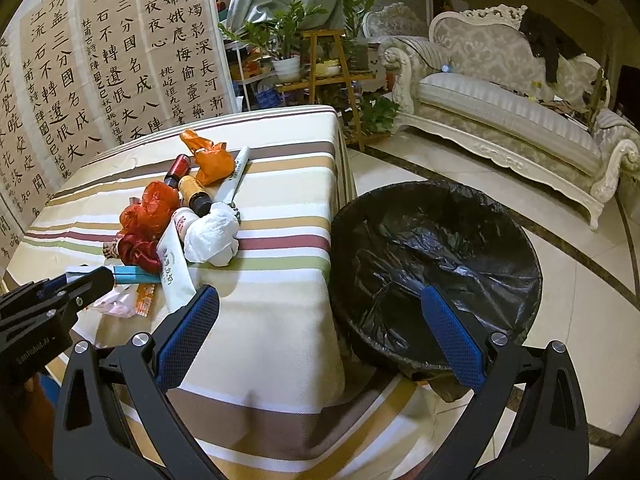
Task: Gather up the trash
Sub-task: 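Move the left tool toward the white-and-blue tube and snack wrapper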
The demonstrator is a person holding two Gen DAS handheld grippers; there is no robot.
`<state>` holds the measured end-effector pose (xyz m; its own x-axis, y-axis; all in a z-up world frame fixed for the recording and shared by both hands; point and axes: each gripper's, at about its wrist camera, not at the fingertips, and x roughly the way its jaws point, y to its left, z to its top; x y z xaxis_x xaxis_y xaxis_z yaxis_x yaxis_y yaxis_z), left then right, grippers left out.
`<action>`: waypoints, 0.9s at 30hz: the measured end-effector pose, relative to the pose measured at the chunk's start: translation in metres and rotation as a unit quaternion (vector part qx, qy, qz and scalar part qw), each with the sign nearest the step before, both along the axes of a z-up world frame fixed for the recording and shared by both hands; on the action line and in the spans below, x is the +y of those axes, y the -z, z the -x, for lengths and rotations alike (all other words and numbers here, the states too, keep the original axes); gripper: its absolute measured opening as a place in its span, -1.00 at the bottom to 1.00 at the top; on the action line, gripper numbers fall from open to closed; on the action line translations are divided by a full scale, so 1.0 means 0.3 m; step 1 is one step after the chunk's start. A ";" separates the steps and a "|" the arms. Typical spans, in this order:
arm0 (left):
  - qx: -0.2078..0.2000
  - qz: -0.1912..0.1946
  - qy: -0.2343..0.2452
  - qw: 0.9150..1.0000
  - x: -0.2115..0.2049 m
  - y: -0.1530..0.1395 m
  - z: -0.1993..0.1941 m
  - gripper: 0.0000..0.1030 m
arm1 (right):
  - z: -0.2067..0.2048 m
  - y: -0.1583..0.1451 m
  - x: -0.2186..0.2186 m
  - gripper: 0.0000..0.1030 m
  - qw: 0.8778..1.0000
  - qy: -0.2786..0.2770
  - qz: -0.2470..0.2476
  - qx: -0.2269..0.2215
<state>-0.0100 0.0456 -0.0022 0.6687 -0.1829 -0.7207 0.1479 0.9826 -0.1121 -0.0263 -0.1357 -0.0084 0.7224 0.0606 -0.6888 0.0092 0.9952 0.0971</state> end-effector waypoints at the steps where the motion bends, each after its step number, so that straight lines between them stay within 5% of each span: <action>1: -0.001 -0.002 -0.003 1.000 0.000 -0.001 0.000 -0.16 | 0.002 0.000 -0.003 0.92 1.000 0.000 0.000 0.000; 14: 0.023 -0.002 0.003 1.000 0.007 0.032 0.009 -0.41 | -0.003 0.011 0.014 0.92 1.000 -0.004 0.003 0.003; 27: 0.025 0.017 -0.005 1.000 0.019 0.032 -0.004 -0.43 | 0.000 0.009 0.030 0.92 1.000 -0.010 0.007 0.004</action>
<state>-0.0087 0.0513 -0.0118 0.6332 -0.2018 -0.7472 0.1321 0.9794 -0.1526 -0.0262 -0.1267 -0.0112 0.7153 0.0653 -0.6958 -0.0095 0.9964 0.0838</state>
